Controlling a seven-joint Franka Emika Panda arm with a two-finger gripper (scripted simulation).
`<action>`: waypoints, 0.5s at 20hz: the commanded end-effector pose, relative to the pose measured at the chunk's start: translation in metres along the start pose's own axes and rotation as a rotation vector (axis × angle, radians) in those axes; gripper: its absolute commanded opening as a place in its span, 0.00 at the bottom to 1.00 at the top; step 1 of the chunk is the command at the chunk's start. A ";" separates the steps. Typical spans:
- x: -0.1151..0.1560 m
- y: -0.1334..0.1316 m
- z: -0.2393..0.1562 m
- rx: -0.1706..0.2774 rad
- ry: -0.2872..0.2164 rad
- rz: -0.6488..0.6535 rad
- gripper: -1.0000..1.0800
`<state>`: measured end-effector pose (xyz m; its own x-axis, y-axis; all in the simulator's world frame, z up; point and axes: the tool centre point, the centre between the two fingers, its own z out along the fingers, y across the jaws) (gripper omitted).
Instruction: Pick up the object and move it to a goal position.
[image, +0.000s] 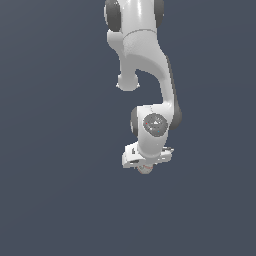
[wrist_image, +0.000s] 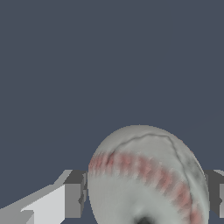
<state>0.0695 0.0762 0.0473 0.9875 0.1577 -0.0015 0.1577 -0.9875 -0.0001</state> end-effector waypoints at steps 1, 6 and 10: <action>0.001 0.000 0.000 0.000 0.001 0.000 0.00; 0.000 -0.001 -0.001 0.000 0.000 0.000 0.00; -0.001 -0.004 -0.011 0.000 0.000 0.000 0.00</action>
<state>0.0677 0.0782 0.0524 0.9875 0.1574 -0.0048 0.1574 -0.9875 -0.0001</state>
